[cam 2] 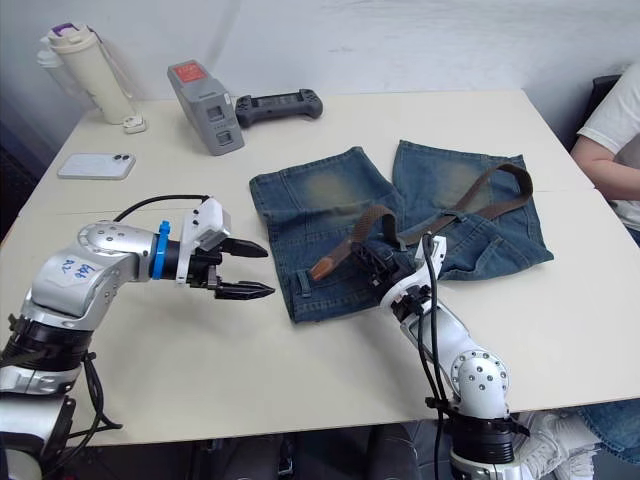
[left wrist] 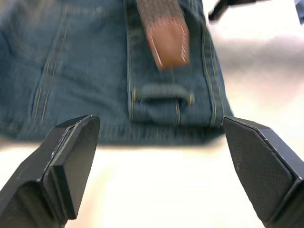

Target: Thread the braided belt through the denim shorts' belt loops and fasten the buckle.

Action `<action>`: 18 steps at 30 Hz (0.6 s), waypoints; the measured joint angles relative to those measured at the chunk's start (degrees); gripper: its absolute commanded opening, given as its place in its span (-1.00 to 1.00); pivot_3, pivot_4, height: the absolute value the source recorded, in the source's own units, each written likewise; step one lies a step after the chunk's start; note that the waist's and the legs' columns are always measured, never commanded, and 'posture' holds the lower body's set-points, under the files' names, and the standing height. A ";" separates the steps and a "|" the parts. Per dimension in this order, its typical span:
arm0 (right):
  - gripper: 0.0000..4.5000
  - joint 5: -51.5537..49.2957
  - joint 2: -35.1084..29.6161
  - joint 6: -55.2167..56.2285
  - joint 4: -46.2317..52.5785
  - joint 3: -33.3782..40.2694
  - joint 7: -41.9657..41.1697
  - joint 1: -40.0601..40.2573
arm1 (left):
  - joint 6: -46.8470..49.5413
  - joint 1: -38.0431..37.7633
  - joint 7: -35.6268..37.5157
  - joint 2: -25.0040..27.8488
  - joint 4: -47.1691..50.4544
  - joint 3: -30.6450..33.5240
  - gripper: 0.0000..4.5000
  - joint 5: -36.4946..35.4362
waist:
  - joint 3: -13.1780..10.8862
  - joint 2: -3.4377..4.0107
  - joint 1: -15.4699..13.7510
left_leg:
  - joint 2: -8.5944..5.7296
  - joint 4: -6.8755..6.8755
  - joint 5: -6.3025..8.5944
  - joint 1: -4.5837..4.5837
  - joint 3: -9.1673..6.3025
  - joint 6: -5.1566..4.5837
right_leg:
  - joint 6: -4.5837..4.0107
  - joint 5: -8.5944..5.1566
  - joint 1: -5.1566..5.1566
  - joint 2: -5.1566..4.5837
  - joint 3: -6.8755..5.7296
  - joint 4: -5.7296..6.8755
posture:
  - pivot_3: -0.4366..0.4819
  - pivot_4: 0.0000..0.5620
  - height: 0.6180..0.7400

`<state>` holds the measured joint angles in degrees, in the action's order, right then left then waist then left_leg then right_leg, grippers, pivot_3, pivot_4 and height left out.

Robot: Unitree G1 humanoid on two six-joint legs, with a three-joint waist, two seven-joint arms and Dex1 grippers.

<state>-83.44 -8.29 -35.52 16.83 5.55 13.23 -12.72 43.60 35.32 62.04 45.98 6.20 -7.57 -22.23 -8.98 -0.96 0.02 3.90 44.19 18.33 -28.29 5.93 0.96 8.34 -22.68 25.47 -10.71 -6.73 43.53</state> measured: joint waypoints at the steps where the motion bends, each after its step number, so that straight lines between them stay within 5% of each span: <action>1: -0.98 1.23 0.19 0.25 -0.01 -0.09 -0.20 -0.22 | -0.03 -0.02 0.20 0.03 0.00 0.11 1.00 -0.08 | 0.00 0.00 -0.02 | -0.01 0.01 0.00 0.00 0.00 0.00 | 0.00 0.00 -0.01 0.00 0.01 0.00 | -0.05 -0.47 -0.47; 18: -0.98 11.69 5.13 -1.35 -3.00 -2.65 -6.98 0.83 | -0.59 -7.34 1.28 4.49 4.56 7.39 1.00 -3.38 | 0.04 -0.04 0.19 | 0.01 -0.01 0.00 0.01 0.00 0.00 | -0.02 -0.01 0.02 0.00 0.01 0.06 | -0.05 -0.47 -0.47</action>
<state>-71.75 -3.16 -36.87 13.83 2.90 6.25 -11.89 43.01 27.98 63.31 50.47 10.76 -0.17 -25.61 -8.94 -1.00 0.20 3.91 44.18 18.33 -28.28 5.93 0.96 8.32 -22.69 25.49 -10.70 -6.71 43.59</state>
